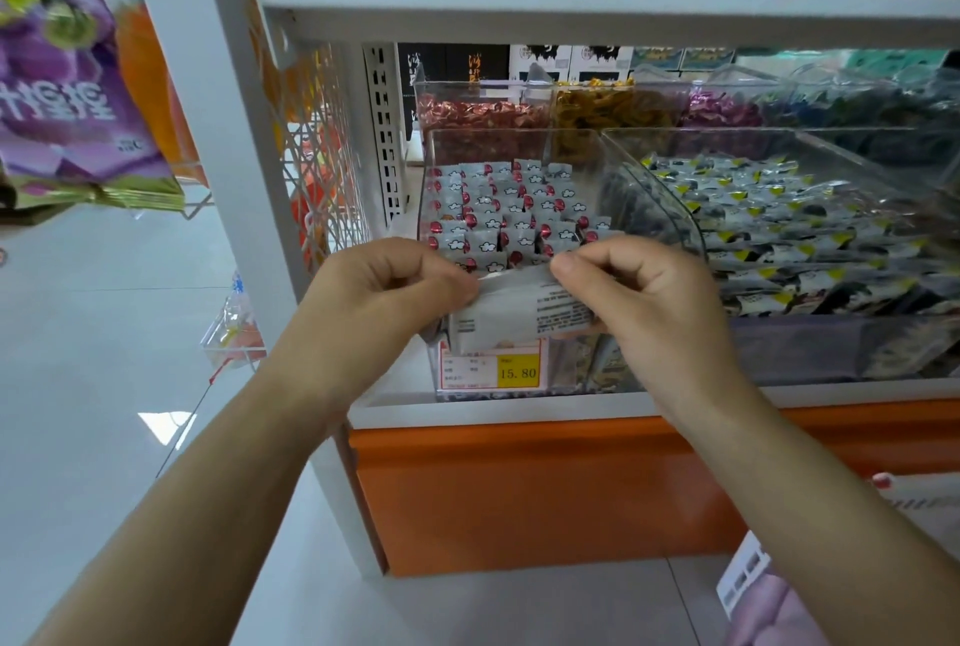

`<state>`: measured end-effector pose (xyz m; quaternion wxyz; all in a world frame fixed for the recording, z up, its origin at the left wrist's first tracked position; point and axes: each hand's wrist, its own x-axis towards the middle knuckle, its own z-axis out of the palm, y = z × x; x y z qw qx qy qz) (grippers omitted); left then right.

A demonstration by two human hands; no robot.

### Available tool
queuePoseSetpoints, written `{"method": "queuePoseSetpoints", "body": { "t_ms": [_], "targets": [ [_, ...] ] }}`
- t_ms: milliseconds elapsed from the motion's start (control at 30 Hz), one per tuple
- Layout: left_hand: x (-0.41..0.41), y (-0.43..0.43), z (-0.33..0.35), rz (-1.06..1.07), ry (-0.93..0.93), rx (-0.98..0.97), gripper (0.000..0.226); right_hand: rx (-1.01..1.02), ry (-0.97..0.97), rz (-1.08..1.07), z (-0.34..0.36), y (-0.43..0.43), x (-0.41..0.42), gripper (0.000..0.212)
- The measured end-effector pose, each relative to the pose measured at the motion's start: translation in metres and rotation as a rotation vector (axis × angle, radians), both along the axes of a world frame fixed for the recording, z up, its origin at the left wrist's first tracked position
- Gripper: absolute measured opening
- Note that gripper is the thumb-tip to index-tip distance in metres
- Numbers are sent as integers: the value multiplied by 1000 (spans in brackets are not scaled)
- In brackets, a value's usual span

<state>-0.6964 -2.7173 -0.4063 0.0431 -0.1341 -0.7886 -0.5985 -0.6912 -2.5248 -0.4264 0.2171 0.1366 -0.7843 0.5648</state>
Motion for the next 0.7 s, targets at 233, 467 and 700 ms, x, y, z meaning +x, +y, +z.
{"method": "queuePoseSetpoints", "body": {
  "t_ms": [233, 467, 700],
  "targets": [
    [-3, -9, 0, -91, -187, 101, 27, -55, -98, 66, 0, -2, -1, 12],
    [-5, -15, 0, -73, -183, -44, 13, -108, -265, 200, 5, 6, -3, 16],
    [-2, -10, 1, -125, -100, -137, 15, -106, -457, 360, 15, 23, -5, 58]
  ]
}}
